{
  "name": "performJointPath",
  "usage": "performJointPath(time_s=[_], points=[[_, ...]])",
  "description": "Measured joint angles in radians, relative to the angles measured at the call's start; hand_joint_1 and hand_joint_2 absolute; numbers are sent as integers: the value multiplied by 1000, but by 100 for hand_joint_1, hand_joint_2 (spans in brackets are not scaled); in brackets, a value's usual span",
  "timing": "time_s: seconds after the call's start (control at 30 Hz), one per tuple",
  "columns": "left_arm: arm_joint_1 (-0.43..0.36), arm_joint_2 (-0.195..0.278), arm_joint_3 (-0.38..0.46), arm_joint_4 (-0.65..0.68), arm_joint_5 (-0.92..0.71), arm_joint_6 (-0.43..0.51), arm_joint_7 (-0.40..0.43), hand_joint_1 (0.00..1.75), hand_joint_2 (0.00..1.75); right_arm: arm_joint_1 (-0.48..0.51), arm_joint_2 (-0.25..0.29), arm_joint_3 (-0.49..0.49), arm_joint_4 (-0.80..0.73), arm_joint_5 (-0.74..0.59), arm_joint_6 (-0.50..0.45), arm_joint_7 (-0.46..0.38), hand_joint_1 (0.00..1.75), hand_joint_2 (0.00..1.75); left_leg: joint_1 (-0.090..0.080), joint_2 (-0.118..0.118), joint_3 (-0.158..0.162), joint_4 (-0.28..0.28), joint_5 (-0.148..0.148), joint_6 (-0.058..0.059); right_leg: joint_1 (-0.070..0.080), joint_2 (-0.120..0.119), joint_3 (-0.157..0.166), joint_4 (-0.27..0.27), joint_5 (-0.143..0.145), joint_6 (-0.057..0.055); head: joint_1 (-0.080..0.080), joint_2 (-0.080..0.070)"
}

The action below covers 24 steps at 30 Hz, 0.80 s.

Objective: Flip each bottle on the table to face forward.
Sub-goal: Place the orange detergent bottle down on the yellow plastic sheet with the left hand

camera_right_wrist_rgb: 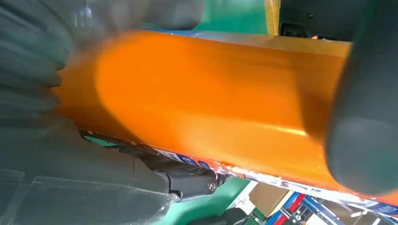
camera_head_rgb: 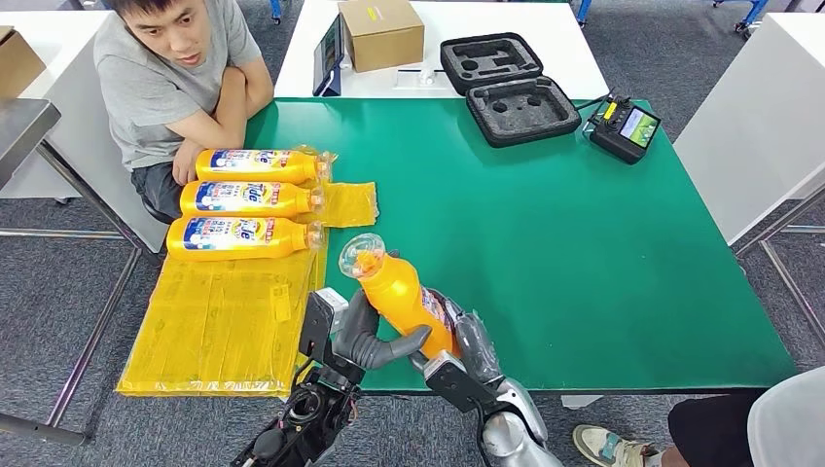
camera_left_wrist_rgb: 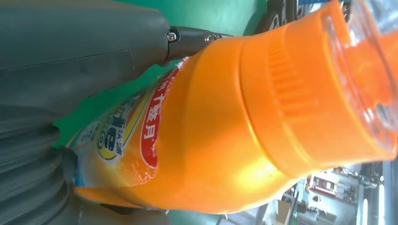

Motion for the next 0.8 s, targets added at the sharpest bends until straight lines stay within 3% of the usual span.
performJointPath(time_s=[0.57,0.7,0.8], points=[[-25,-8,-29,18,70,-71,14,2,175,-33,-1,3,50,-68,42,-41,175,175,0,0,0,0,0,0,0,0,0,0,0,0,0,0],[-33,-8,-48,33,79,-87,10,142,175,-48,-1,3,73,-82,46,-55,173,175,0,0,0,0,0,0,0,0,0,0,0,0,0,0],[-36,-9,-55,47,77,-78,2,153,175,-56,-1,4,89,-90,47,-60,172,175,0,0,0,0,0,0,0,0,0,0,0,0,0,0]])
